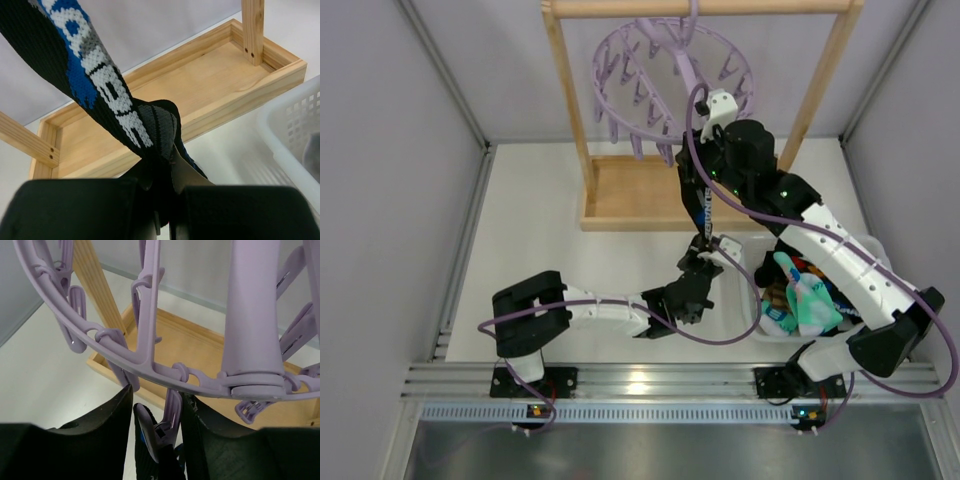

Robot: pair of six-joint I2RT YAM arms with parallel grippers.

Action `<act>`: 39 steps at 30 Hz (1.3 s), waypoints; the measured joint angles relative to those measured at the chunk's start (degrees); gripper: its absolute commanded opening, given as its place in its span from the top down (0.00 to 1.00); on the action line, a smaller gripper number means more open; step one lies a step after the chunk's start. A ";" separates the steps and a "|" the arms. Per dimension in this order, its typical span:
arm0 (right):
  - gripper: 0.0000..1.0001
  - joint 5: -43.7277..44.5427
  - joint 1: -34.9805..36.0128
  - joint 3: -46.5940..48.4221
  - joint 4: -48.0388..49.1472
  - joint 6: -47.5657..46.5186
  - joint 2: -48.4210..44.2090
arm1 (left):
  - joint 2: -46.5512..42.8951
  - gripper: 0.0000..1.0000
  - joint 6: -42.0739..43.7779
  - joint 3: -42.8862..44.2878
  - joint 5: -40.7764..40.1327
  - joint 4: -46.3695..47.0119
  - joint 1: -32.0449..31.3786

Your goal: Remove the socks clipped to the hanger

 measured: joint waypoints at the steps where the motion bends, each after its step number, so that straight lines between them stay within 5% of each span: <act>1: 0.63 0.26 0.11 -0.26 0.48 0.09 0.02 | 0.00 1.00 0.00 0.00 -0.02 0.00 -0.04; 11: 0.88 1.73 0.22 -1.03 2.01 0.52 -0.11 | -0.17 1.00 -0.48 -0.85 0.24 -0.02 -0.37; 18: 0.87 1.73 0.22 -1.03 2.58 1.01 -0.33 | -1.75 1.00 -2.75 -4.59 1.29 -0.39 -1.16; 22: 0.61 1.22 0.22 -1.03 2.60 1.51 -0.42 | -4.96 1.00 -4.57 -7.21 1.29 -1.51 -1.46; 23: 0.45 1.03 0.22 -1.03 2.58 1.70 -0.48 | -6.25 1.00 -4.94 -7.96 1.22 -1.90 -1.62; 28: 0.20 -0.04 0.24 -2.91 2.47 2.12 -3.15 | -13.79 1.00 -7.21 -10.40 2.45 -4.96 -4.00; 39: 0.06 4.94 0.26 -16.13 -5.11 1.62 -26.97 | -29.55 1.00 -18.18 -15.13 20.28 -13.84 -5.70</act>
